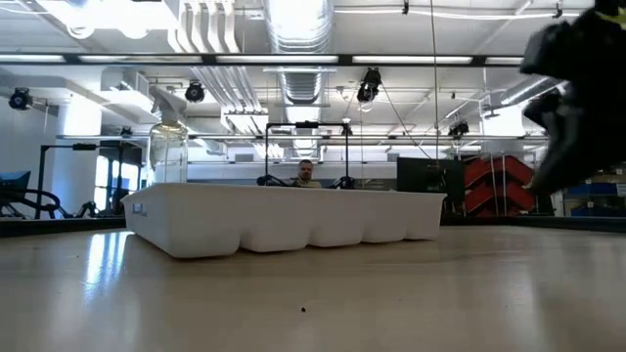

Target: Sort silverware

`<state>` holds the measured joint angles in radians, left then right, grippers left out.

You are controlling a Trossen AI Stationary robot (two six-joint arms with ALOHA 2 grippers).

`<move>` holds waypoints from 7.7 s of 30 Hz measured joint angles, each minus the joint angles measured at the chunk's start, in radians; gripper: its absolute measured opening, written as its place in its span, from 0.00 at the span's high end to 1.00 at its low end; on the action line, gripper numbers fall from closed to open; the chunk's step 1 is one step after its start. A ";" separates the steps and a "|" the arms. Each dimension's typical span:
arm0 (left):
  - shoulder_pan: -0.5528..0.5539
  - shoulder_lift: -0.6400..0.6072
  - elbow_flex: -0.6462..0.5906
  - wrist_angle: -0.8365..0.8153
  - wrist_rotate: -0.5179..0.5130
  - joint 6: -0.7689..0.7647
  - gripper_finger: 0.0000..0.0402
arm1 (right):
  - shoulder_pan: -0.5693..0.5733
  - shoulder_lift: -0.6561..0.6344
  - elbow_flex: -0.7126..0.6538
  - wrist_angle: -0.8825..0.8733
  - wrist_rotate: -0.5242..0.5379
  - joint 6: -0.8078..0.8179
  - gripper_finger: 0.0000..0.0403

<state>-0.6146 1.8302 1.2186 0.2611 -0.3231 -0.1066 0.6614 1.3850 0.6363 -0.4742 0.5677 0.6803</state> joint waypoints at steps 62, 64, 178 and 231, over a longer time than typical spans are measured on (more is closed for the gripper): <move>0.068 0.252 -0.002 0.516 -0.003 0.165 0.84 | 0.187 0.320 0.152 1.108 0.159 -0.786 0.80; 0.068 0.252 -0.002 0.514 -0.004 0.164 0.84 | 0.186 0.320 0.152 1.106 0.165 -0.778 0.80; 0.131 -1.488 -1.208 0.412 -0.288 0.053 0.84 | -0.027 -1.386 -0.371 0.044 0.211 -0.325 1.00; 0.147 -1.786 -1.210 -0.001 -0.228 0.087 0.94 | -0.400 -1.129 -0.599 0.449 -0.262 -0.563 0.67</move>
<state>-0.4675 0.0438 0.0082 0.2602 -0.5514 -0.0200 0.2611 0.2564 0.0372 -0.0248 0.3061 0.1173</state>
